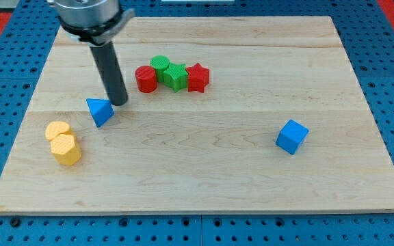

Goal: Push the blue triangle closer to the yellow heart

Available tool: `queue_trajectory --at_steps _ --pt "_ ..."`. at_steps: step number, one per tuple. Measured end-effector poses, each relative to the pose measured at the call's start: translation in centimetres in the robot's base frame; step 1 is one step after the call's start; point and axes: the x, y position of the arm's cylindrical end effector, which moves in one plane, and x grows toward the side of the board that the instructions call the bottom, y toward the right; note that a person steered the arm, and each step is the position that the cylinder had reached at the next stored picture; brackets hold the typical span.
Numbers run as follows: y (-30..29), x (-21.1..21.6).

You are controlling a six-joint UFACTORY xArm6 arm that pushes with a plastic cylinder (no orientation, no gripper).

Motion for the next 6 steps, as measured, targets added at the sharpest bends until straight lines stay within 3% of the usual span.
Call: queue_trajectory --at_steps 2,6 --pt "-1.3 1.8" --pt "-4.8 -0.8"
